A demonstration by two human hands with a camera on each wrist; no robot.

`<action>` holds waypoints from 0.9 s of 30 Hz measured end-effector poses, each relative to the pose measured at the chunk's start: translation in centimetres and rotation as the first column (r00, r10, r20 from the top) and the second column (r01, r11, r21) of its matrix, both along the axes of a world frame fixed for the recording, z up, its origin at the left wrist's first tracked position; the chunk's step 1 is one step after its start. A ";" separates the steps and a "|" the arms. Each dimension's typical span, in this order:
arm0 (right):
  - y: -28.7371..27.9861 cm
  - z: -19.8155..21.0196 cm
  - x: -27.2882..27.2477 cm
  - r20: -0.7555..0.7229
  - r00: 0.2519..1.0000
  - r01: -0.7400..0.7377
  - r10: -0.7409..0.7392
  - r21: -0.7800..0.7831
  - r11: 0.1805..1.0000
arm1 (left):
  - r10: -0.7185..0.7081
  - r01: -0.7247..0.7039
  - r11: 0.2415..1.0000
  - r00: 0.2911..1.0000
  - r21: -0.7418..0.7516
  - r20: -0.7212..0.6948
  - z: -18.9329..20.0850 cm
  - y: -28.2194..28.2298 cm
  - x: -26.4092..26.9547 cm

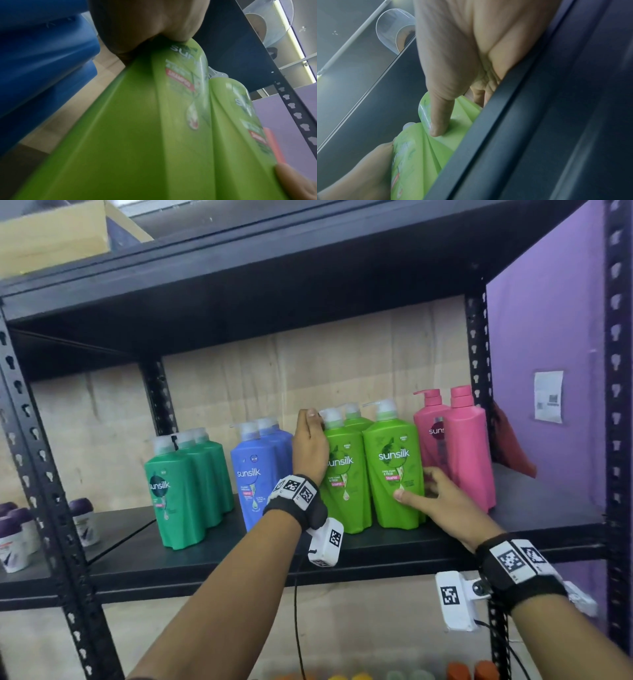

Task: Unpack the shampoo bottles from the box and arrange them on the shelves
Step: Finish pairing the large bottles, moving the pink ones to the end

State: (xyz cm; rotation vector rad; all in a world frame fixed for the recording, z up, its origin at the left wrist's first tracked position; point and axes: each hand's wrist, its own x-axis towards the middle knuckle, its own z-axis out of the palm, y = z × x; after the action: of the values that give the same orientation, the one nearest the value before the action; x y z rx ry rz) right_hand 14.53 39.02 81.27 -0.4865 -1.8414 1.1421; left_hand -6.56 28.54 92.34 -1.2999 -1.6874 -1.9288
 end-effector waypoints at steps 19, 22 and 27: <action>-0.3 0.2 0.0 0.058 0.998 0.024 -0.022 -0.035 0.999 | -0.171 0.166 0.758 0.984 -0.631 0.053 1.4 -4.1 -0.6; -0.2 0.4 -0.2 0.086 0.996 0.029 -0.026 -0.039 0.999 | -0.200 0.118 0.611 0.980 -0.783 -0.009 2.0 -5.5 -1.1; -0.4 0.4 -0.1 0.082 0.996 0.037 -0.033 -0.047 0.998 | -0.175 0.101 0.545 0.985 -0.833 0.005 2.9 -5.5 -0.8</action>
State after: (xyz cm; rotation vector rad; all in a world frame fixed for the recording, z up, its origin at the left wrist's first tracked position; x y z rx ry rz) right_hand 14.39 38.57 81.69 -0.5990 -1.8706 1.1610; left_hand -7.33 23.04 95.20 -1.8038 -2.6752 -1.0341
